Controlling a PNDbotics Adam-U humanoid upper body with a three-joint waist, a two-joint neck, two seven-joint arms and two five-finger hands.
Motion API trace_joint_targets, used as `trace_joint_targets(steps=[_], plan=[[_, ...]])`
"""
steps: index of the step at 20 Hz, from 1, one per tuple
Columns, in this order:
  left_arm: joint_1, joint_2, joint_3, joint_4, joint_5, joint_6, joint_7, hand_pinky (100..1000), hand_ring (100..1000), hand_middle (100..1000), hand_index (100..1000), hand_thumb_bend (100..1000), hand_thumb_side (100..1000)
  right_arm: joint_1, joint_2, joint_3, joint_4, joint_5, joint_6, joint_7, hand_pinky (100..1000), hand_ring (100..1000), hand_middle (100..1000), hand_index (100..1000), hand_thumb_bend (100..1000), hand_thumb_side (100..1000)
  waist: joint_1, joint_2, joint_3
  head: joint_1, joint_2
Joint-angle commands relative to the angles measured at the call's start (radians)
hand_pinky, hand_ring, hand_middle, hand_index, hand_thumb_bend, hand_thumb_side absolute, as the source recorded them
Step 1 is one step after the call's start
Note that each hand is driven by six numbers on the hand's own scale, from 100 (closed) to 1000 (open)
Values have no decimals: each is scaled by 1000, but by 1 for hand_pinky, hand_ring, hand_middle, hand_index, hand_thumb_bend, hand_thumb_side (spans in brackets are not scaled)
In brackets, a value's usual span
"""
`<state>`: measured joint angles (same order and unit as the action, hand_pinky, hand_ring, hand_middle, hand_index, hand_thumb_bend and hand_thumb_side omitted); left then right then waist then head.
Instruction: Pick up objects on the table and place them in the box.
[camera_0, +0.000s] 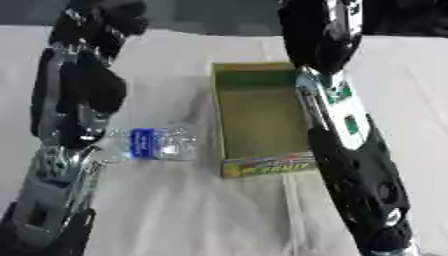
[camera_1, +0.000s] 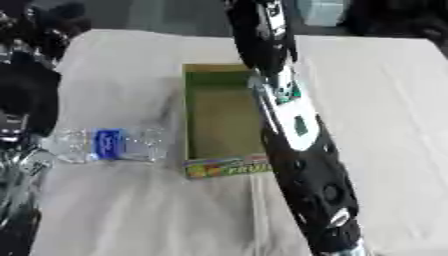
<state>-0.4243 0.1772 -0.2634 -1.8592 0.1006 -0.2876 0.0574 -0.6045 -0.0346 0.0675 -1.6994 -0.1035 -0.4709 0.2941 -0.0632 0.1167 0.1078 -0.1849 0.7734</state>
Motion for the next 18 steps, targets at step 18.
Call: trace_joint_targets(steps=[18], plan=[[-183,488,-17,-56,-444,256,-495,705,832,704,944,963,434,13,-9,5,-14,7,0,31,622,835,877,908,421,1000,26,-16,2,2,-3]])
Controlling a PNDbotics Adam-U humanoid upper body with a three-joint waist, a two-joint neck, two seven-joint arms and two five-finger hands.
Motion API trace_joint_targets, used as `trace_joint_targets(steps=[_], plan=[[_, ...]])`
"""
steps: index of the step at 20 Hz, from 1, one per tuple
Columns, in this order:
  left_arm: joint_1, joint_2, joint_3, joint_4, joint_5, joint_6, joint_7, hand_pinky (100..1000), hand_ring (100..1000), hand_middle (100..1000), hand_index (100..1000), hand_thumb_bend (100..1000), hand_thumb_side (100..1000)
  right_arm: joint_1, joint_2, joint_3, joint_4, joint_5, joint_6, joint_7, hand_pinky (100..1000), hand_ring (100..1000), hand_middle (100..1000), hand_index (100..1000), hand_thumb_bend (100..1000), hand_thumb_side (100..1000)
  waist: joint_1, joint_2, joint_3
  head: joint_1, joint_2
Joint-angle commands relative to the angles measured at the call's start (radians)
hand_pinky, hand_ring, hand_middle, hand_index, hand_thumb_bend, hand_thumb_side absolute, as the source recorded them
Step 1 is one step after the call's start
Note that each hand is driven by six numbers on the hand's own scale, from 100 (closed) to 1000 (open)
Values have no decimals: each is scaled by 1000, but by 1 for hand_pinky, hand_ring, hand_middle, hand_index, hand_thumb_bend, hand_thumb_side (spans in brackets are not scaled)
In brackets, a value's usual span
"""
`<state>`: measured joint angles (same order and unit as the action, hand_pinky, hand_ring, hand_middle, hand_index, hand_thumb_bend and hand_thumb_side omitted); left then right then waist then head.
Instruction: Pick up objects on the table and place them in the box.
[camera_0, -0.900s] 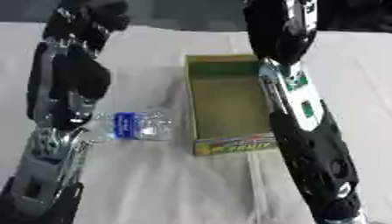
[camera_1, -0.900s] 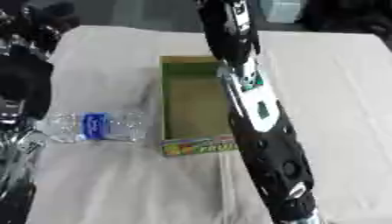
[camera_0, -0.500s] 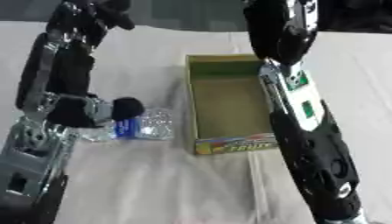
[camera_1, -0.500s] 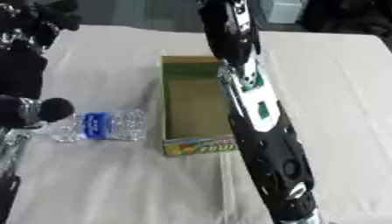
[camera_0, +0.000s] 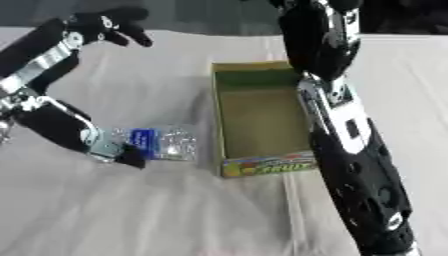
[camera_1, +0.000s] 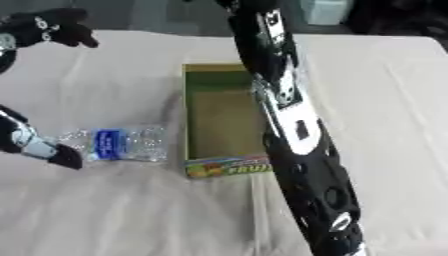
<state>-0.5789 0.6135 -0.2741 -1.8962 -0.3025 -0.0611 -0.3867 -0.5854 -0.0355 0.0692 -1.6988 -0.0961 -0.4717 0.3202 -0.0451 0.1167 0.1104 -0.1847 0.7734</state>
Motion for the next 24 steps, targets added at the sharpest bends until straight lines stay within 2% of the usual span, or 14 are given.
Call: trace_joint_targets(steps=[1,5,13,24], plan=[[-37,61,-10,-20,-52,44,-70,682,816,693,928,965,426,-5,-7,3,-14,-1,2,6,622,835,878,909,420,1000,10,-17,0,2,-3],[-62,76,-17,-26,-75,87,-99,641,787,683,915,961,415,1,-4,4,-15,-3,8,11,621,833,877,909,419,1000,16,-20,-2,0,-3],[-72,67,-24,-8,-77,117,-102,632,780,673,918,947,426,5,-2,4,-17,-5,14,15,619,831,876,911,418,1000,19,-22,-6,-1,-3],[-42,-51,-19,71,94,142,-27,648,781,544,920,919,411,3,3,2,-20,-7,16,22,614,829,877,914,419,1000,15,-15,-20,3,-3]])
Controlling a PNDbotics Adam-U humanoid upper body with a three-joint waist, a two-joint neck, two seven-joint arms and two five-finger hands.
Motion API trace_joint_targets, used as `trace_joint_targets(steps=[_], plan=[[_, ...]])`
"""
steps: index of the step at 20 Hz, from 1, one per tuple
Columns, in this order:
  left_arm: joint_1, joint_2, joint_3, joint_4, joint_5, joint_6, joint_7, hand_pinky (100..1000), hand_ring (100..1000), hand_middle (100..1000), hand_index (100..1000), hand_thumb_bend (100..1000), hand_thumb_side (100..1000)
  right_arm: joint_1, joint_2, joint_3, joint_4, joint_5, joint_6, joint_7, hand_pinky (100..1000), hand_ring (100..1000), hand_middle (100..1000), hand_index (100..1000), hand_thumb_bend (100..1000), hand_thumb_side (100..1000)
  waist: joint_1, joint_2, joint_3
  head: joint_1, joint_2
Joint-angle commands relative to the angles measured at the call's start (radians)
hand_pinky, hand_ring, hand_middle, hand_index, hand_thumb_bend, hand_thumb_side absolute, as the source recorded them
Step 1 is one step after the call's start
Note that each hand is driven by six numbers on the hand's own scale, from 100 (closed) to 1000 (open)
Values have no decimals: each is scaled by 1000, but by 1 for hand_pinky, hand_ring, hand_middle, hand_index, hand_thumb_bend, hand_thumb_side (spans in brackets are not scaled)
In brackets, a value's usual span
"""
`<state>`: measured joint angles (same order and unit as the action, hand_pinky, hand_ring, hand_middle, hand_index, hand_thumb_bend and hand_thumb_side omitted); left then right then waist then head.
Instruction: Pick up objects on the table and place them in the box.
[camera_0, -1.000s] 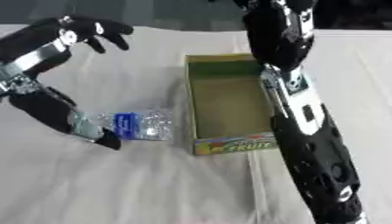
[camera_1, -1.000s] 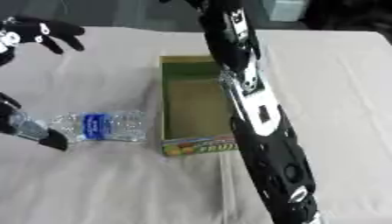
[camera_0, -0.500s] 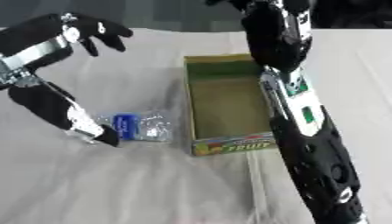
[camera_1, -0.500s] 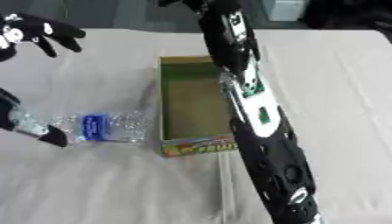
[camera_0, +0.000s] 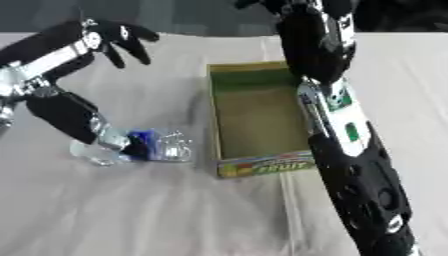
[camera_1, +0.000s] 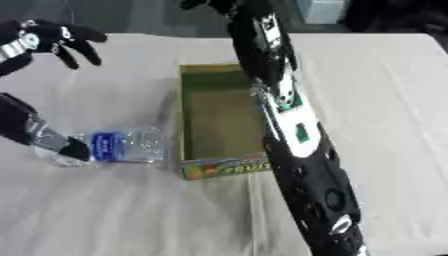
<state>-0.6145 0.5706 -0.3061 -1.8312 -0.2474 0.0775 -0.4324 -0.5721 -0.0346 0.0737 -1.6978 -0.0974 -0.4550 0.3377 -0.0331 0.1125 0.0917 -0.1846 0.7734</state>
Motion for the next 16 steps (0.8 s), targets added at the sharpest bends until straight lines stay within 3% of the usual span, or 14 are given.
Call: trace_joint_targets(steps=[1,11,16], plan=[[-3,-17,16,12,55,5,25,648,781,538,919,918,410,-10,3,-2,-21,-6,0,5,614,829,877,914,419,1000,3,-10,-2,3,-3],[24,-66,38,38,141,23,60,655,781,512,917,906,416,-10,3,-5,-23,-6,1,6,612,829,877,915,419,1000,1,-6,-2,4,-3],[24,-43,27,46,97,27,-12,705,825,594,953,924,429,-10,3,-6,-23,-6,1,7,611,829,877,915,418,1000,1,-5,-1,7,-3]])
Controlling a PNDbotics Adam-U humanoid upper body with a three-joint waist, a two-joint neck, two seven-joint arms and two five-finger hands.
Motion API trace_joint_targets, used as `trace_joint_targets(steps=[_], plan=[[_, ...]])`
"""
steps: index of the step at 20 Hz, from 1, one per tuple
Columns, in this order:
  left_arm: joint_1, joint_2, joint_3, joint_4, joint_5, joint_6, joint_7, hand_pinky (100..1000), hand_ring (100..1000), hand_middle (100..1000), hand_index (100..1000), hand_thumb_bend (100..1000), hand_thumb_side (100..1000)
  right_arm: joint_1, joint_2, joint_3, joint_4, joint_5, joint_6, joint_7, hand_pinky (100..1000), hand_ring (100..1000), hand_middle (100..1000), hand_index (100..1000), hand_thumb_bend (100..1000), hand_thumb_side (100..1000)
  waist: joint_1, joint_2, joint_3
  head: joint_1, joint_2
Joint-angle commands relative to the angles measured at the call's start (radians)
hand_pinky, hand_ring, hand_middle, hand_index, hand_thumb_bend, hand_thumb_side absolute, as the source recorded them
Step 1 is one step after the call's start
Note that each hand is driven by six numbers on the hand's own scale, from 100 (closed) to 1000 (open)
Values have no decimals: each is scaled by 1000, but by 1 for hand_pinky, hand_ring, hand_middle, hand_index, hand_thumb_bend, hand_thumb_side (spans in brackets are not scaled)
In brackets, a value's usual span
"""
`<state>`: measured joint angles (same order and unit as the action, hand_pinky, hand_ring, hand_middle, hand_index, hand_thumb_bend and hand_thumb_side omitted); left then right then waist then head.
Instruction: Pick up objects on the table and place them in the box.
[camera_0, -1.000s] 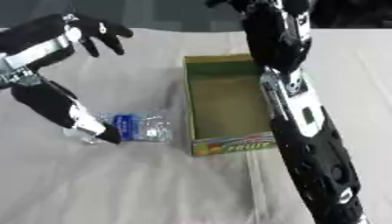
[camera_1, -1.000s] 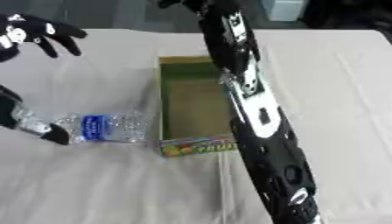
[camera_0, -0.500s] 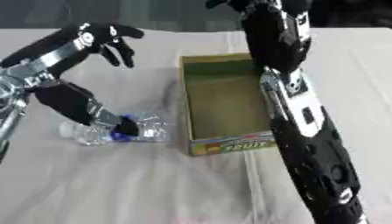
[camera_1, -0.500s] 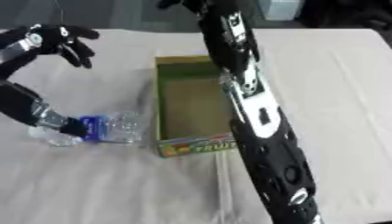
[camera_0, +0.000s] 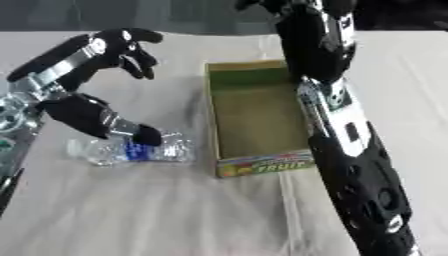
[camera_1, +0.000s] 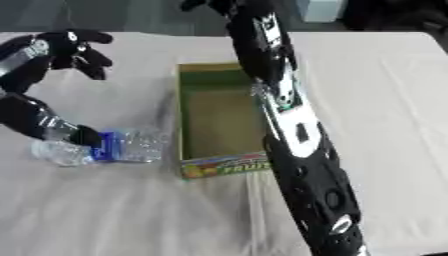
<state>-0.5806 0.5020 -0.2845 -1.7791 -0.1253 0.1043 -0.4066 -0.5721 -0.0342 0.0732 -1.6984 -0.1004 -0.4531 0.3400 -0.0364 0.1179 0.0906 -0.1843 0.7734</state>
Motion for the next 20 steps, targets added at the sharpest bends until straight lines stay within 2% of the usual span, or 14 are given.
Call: trace_joint_targets(steps=[1,10,20], plan=[[-10,32,4,-5,-40,0,-64,709,829,603,954,932,425,-9,3,-6,-23,-3,0,5,611,829,878,916,418,1000,5,-10,0,7,-3],[3,48,-7,14,-95,-2,-182,740,868,678,973,928,449,-8,2,-6,-25,-2,3,9,611,830,878,918,418,1000,9,-5,-3,9,-3],[18,50,-21,30,-126,-19,-239,757,876,707,978,910,460,-8,2,-5,-25,-4,4,17,611,832,880,920,418,1000,9,2,-5,15,-3]])
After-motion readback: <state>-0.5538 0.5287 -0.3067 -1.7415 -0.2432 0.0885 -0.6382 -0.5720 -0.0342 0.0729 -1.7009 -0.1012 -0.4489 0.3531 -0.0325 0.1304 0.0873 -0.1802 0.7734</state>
